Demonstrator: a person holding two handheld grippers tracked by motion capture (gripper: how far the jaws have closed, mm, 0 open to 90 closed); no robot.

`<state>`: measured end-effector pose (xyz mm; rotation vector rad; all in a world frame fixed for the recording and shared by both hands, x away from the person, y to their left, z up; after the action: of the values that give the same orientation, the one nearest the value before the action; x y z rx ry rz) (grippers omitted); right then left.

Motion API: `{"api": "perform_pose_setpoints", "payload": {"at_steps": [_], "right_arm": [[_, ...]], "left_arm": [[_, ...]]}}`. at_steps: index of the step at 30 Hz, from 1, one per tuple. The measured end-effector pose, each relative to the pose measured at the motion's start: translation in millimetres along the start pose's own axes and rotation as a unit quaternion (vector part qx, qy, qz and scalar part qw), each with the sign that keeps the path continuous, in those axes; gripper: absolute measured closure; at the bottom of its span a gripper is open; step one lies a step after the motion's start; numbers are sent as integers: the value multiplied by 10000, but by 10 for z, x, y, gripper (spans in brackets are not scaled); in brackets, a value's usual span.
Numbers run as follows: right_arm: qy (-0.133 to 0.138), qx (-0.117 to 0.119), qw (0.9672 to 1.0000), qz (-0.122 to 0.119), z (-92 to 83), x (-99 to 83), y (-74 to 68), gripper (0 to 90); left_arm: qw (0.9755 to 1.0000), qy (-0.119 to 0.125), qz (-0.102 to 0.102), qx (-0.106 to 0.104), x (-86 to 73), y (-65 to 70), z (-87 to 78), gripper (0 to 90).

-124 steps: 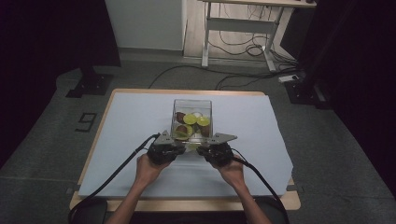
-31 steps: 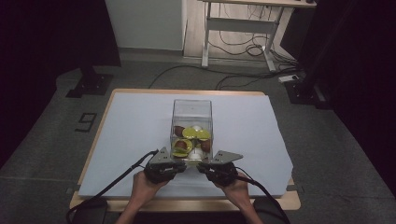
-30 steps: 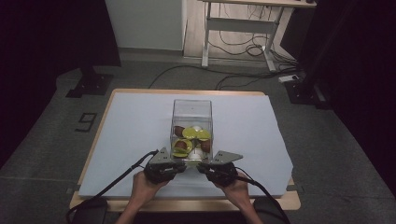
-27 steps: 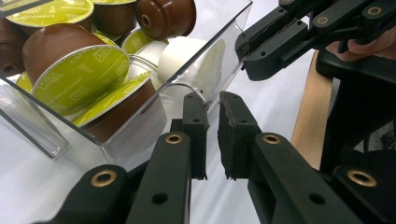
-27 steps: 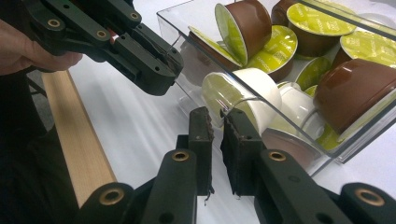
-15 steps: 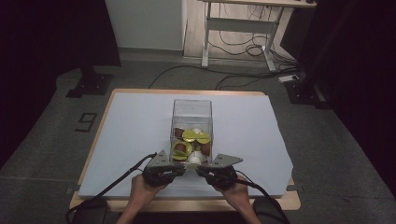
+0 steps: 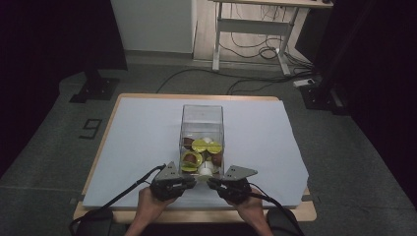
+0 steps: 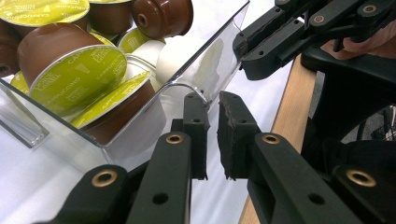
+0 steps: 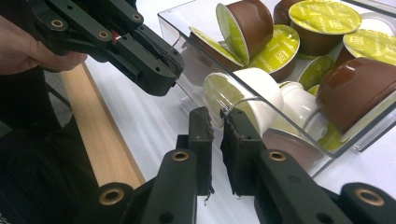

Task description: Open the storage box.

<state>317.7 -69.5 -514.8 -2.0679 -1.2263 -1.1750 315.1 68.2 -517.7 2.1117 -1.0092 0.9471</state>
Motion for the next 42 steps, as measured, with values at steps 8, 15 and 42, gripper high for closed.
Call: {"api": "perform_pose_setpoints", "payload": {"at_steps": [8, 15, 42], "right_arm": [[13, 37, 10000, 10, -28, -15, -61, 811], [-42, 68, 10000, 25, -36, -53, -98, 805], [31, 67, 9999, 119, -261, -33, -12, 713]], "left_arm": [[10000, -23, 3, 9, -30, 66, -21, 812], [10000, -74, 22, -29, -64, 101, 1, 811], [10000, 39, 59, 64, -94, 38, -266, 749]]}}
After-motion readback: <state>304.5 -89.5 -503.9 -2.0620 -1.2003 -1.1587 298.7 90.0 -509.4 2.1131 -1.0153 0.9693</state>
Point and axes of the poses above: each handheld gripper's, and its own axes: z roughly forward along the jaws, x roughly out of its top, y roughly to its right, the point moved 8 cm from there along z, roughly forward along the jaws, and after that the axes turned 7 degrees about -z, right-handed, at the moved point
